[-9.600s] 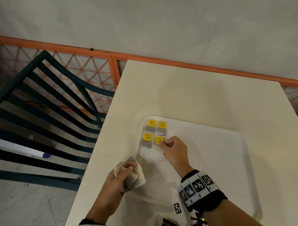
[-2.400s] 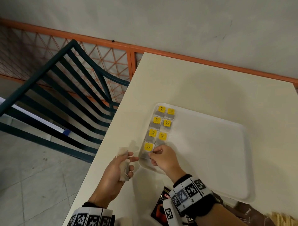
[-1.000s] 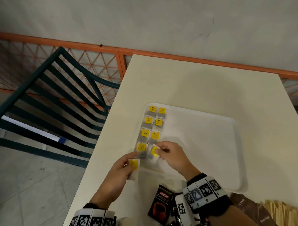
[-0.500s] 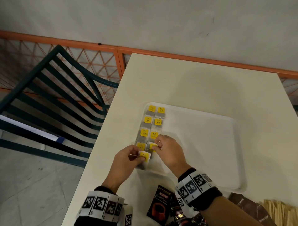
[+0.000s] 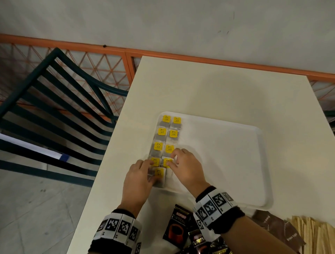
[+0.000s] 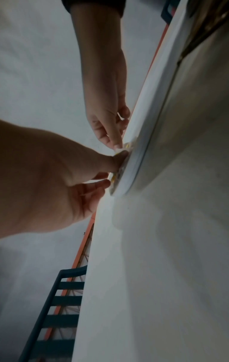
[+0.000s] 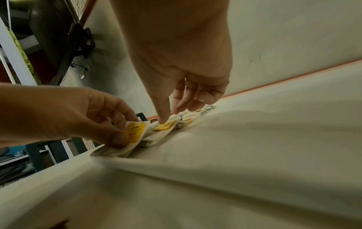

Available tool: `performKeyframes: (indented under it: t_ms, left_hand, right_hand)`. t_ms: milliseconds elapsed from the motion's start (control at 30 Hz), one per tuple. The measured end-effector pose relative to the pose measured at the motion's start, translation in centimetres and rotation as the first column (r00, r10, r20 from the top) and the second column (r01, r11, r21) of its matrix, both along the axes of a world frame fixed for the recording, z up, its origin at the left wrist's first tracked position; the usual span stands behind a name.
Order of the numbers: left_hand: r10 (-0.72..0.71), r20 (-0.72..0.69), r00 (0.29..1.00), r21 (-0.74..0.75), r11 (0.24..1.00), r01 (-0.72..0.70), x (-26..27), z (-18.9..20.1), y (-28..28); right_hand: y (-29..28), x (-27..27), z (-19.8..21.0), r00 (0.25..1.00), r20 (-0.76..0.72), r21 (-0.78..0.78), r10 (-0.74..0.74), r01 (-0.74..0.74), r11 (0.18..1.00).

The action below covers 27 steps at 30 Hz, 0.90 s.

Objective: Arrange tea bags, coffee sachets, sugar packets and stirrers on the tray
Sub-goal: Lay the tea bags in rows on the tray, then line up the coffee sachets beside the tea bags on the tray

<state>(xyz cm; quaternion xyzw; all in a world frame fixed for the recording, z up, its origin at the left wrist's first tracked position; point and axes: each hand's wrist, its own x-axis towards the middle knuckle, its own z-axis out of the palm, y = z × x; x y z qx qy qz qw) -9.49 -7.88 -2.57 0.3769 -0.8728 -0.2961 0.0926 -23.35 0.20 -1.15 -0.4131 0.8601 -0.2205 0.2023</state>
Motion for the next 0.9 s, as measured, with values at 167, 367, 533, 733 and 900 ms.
performKeyframes:
  t_ms: [167, 367, 533, 733, 900]
  left_hand:
    - [-0.011, -0.041, 0.999, -0.101, 0.995, 0.006, 1.0, 0.2, 0.3]
    - [-0.075, -0.136, 0.988, 0.066, 0.994, 0.084, 2.6, 1.8, 3.8]
    - [-0.184, 0.156, 0.970, 0.334, 0.934, 0.124, 3.8, 0.6, 8.6]
    - [-0.152, 0.264, 0.953, 0.344, 0.938, 0.054, 3.1, 0.6, 10.1]
    - [-0.097, 0.107, 0.990, 0.498, 0.867, 0.031, 3.4, 2.1, 10.1]
  right_hand:
    - [2.2, -0.5, 2.0, 0.999, 0.028, -0.057, 0.020, -0.019, 0.998]
    - [8.2, -1.1, 4.4, 0.988, 0.107, -0.066, 0.115, -0.108, 0.992]
    - [13.3, 0.2, 3.6, 0.938, 0.113, 0.122, 0.327, -0.339, 0.933]
    - [15.1, 2.4, 2.6, 0.864, 0.014, 0.304, 0.503, -0.483, 0.821]
    - [14.8, 2.9, 2.7, 0.877, 0.003, 0.256, 0.481, -0.465, 0.847]
